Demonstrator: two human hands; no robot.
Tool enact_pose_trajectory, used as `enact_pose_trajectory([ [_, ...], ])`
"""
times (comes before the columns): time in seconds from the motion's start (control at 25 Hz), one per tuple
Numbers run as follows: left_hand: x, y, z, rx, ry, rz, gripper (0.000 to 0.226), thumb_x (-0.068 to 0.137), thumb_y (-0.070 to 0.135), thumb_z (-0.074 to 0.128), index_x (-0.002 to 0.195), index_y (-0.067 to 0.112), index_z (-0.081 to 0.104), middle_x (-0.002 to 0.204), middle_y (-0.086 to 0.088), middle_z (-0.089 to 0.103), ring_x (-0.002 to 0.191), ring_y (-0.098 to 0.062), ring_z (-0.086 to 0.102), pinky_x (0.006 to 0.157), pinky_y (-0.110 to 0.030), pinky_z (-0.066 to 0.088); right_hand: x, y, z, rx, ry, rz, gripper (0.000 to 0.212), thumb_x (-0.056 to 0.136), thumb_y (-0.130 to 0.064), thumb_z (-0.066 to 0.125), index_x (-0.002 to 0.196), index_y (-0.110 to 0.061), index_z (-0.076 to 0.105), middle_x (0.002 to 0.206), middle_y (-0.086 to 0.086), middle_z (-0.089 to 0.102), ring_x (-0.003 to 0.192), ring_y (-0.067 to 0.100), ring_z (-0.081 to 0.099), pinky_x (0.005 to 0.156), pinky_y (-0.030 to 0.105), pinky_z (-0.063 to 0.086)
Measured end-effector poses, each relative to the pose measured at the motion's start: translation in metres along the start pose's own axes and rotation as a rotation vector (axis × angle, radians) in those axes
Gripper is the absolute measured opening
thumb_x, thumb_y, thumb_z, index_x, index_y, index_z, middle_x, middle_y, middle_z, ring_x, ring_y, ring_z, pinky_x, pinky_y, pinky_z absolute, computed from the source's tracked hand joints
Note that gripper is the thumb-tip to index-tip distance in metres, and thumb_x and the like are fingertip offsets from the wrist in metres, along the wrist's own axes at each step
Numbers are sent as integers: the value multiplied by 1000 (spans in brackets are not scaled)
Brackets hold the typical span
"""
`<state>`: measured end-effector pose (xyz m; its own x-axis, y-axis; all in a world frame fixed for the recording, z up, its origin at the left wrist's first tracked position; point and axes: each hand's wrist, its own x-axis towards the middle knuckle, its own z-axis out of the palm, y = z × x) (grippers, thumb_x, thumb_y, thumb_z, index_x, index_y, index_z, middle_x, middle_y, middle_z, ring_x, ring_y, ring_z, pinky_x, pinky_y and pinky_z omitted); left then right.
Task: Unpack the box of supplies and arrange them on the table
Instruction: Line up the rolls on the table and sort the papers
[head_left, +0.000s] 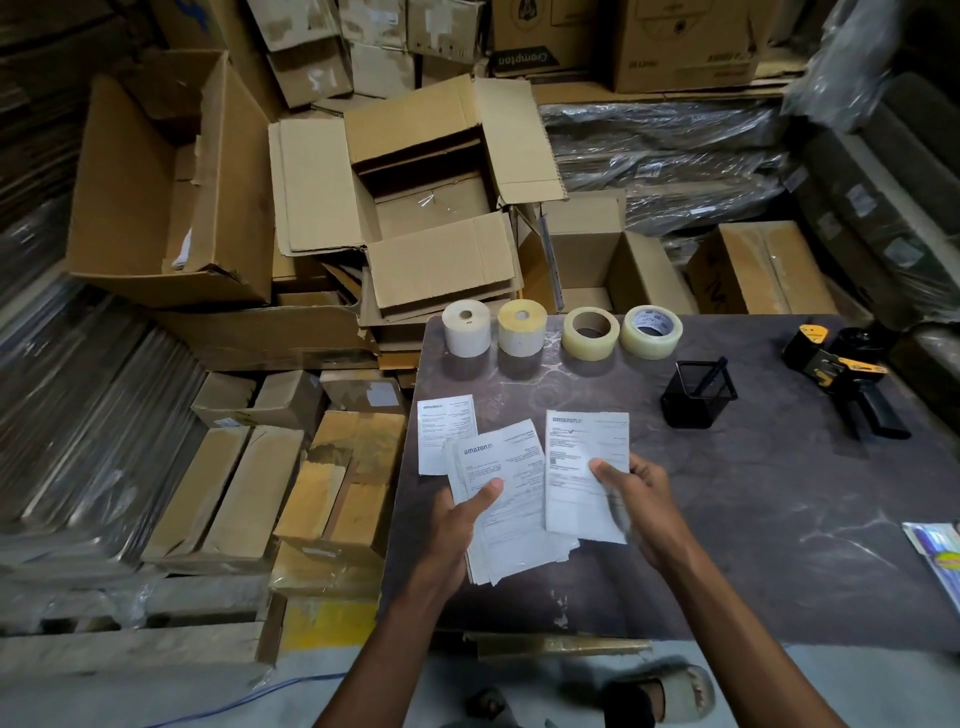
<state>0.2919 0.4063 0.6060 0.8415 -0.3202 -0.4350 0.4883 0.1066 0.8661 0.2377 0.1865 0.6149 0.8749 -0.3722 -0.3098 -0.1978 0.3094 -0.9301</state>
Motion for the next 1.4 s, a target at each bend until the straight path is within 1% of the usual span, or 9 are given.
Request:
enact_pose_trajectory([
  [0.12,1,-1,-4,15,1,-7,36,88,25,70,121,21,58,112,-3,72,100,-22,71,75,-31,57,0,-4,-6,-28,22,7,25,86,-6,73,110,3,72,106,18,75,96,37,73,82,46,59],
  [0.2,1,-2,-5,25,17,-11,35,88,24,70,120,21,58,111,-4,72,98,-22,71,71,-29,57,-1,-5,-7,-27,-9,29,25,84,-8,76,107,1,74,106,19,75,95,37,73,85,48,58],
  [0.32,1,-3,-6,31,32,-16,35,88,24,70,121,21,58,111,-4,71,97,-23,71,69,-28,57,-4,-5,-3,-46,-90,35,23,89,-9,71,109,3,73,108,20,74,99,39,72,91,53,55],
  [0.64,2,-3,-9,-7,51,-14,35,88,19,70,121,18,60,108,-3,74,93,-22,73,68,-29,58,1,-3,1,-152,-219,74,26,100,-13,55,120,1,66,116,16,73,106,35,71,94,51,55],
  [0.84,4,-3,-9,17,66,-14,33,88,21,71,120,19,60,108,-3,74,92,-21,73,67,-29,58,2,-1,2,-152,-214,56,27,100,-14,57,121,0,66,116,15,73,105,34,71,92,49,56],
  [1.0,4,-5,-5,16,45,-30,35,89,22,70,122,18,59,108,-2,74,93,-21,73,71,-31,59,-1,4,16,-255,-107,-15,22,93,-12,67,113,-4,69,108,11,76,93,26,75,82,45,61],
  [1.16,9,-13,7,2,75,-85,32,92,30,66,121,19,59,107,-4,74,92,-25,73,77,-35,61,-2,28,35,-308,-216,50,29,94,-22,67,122,-15,64,114,4,74,98,23,74,86,45,60],
  [1.28,11,-20,16,50,96,-125,37,88,40,70,119,26,56,107,-2,72,93,-23,72,79,-35,60,-2,40,52,-317,-291,98,28,99,-30,60,127,-27,60,117,-2,73,100,18,73,86,38,60],
  [1.4,13,-26,16,117,128,-145,43,87,33,72,124,24,52,112,-2,69,95,-21,71,81,-37,60,0,44,54,-319,-299,148,25,103,-20,45,119,-31,60,114,-6,73,98,18,73,81,32,60],
])
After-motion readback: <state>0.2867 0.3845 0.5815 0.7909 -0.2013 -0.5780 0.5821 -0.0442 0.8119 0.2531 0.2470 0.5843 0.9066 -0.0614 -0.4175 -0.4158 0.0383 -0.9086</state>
